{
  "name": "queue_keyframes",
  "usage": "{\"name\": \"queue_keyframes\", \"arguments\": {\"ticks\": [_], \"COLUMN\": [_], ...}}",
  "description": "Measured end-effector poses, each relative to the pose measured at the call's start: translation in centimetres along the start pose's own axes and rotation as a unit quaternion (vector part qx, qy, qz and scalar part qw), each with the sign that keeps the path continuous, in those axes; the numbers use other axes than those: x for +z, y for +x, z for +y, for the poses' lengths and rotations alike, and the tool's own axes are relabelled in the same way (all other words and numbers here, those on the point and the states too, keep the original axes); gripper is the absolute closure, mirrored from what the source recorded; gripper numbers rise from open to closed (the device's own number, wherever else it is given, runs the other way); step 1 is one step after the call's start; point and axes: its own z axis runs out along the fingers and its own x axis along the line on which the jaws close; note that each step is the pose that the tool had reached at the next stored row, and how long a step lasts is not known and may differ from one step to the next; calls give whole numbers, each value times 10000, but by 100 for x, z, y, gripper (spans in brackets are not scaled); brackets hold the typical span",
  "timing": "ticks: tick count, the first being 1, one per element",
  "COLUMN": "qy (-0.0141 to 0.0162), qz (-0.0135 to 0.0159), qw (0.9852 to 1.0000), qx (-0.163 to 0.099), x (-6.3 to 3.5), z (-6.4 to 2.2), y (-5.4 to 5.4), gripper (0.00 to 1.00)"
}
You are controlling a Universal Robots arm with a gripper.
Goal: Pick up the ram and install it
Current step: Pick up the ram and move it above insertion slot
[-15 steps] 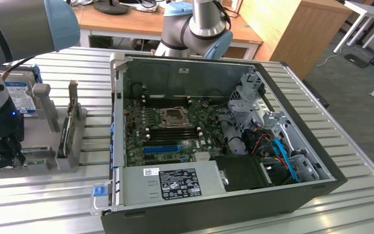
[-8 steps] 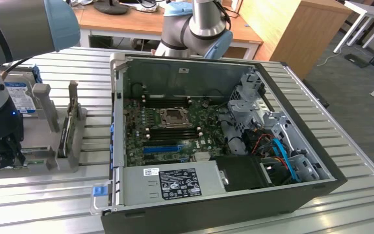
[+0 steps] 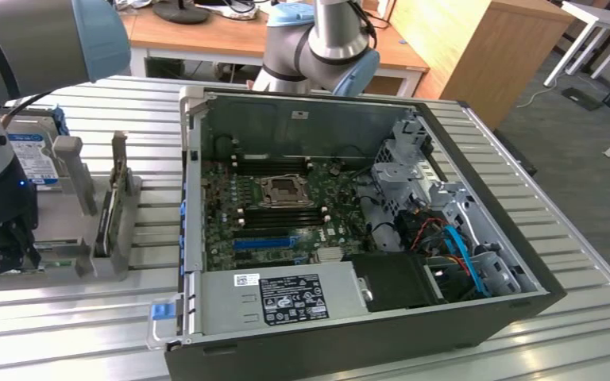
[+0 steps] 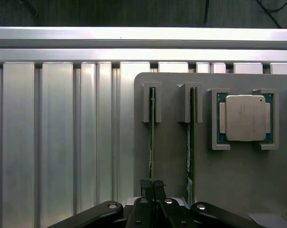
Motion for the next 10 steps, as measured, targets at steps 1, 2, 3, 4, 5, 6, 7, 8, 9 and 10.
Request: {"name": "queue_keyframes", "arguments": {"ticks": [1,2,3,4,5,6,7,8,9,10], "qy": [1,0,0,0,0,0,0,0,0,0], "qz": [0,0,0,0,0,0,0,0,0,0], "qw": [10000,10000,10000,10000,10000,10000,10000,10000,10000,10000], "qx": [0,0,0,0,0,0,0,0,0,0], "x": [-14,-31,-47,-66,-84,-102,-121,-140,-157,-171], "z": [0,1,1,2,2,2,3,3,3,3], "y": [0,-1,-1,-1,-1,-2,-2,-3,-3,-3], "gripper": [88,88,88,88,88,88,88,88,88,88]}}
